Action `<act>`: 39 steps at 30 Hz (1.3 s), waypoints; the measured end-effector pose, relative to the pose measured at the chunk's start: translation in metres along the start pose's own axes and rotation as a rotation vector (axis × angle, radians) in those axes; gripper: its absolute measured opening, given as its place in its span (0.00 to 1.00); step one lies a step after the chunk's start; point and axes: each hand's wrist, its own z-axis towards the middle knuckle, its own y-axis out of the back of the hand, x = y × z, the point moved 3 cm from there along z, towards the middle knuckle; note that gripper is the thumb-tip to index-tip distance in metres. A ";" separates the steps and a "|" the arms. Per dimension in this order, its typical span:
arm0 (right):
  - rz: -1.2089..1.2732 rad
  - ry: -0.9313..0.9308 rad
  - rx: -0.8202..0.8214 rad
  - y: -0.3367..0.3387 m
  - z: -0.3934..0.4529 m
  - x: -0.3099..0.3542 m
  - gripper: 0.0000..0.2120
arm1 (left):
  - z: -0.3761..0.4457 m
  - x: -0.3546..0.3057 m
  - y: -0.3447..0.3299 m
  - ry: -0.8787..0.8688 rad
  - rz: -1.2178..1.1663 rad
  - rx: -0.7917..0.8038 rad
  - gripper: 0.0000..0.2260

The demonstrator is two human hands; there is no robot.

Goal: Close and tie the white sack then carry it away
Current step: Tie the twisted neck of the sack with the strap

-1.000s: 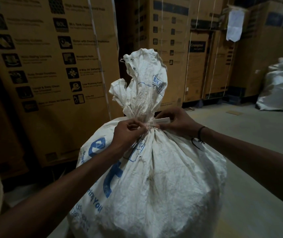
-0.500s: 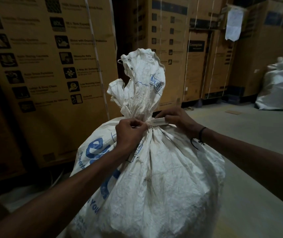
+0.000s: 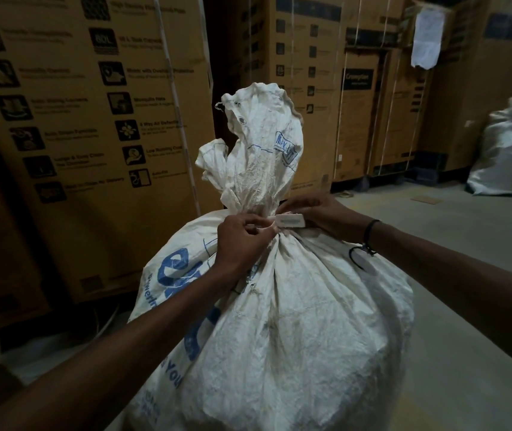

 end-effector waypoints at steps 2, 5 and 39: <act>-0.034 0.010 0.000 0.000 0.002 0.000 0.15 | -0.002 0.000 0.001 -0.030 0.006 0.024 0.06; -0.070 0.014 0.013 0.002 0.005 -0.004 0.16 | -0.003 0.000 0.003 -0.066 0.035 0.011 0.07; -0.276 0.115 0.041 -0.014 -0.010 0.020 0.24 | 0.017 -0.004 0.002 -0.131 0.112 0.047 0.08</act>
